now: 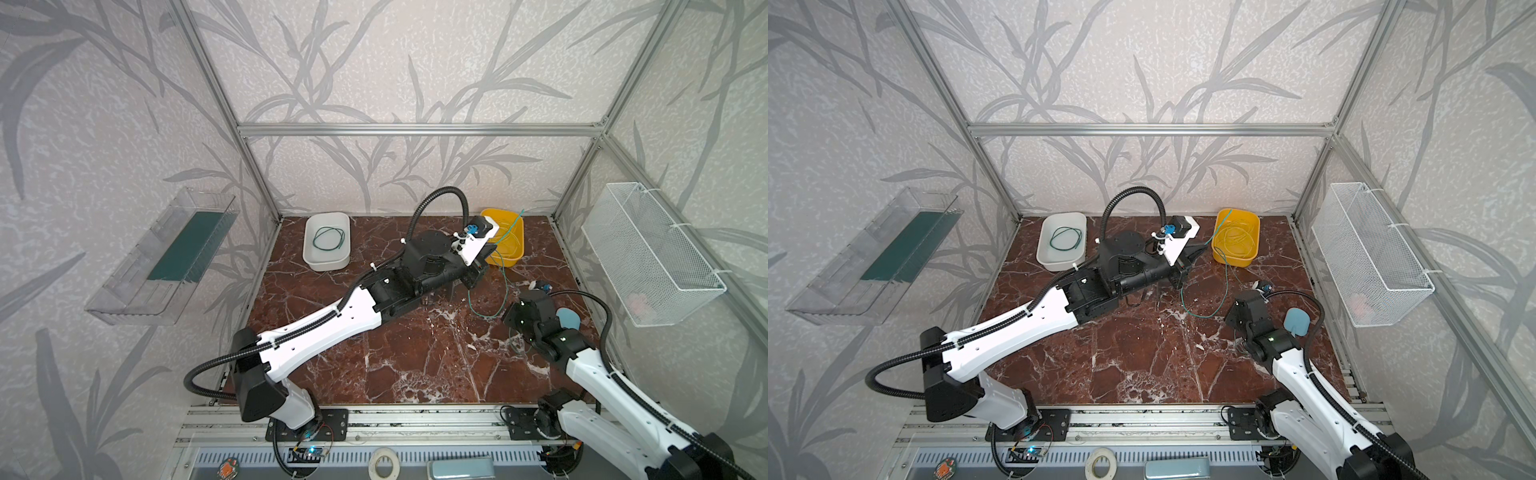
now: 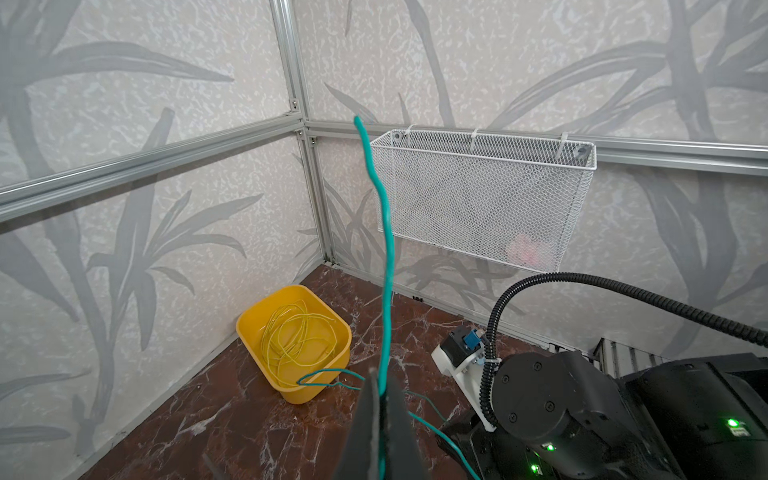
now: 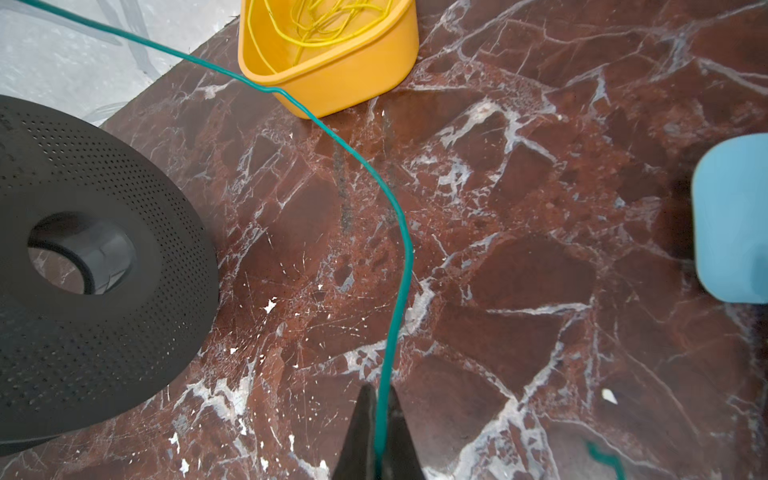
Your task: Wrap the cables
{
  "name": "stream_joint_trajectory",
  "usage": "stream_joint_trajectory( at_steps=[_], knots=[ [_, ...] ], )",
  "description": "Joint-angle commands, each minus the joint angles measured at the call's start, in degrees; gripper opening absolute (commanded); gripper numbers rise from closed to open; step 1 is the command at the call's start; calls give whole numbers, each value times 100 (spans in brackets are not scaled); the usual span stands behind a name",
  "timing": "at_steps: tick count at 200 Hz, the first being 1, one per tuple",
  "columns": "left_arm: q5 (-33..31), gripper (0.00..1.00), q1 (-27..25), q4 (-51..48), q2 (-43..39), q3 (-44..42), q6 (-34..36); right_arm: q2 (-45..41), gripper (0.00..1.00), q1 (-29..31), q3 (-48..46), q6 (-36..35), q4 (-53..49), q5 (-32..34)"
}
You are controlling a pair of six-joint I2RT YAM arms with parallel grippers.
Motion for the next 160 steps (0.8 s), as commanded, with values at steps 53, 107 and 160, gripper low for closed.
stream_joint_trajectory(
  at_steps=[53,107,160],
  knots=[
    [245,0,14,51,720,261,688,2,25,-394,-425,-40,634,-551],
    [-320,0,0,-153,783,467,1170,103,36,-465,-339,-162,783,-1075],
    [-694,0,1,-207,658,341,1510,-422,40,-483,261,-412,192,-1668]
  ],
)
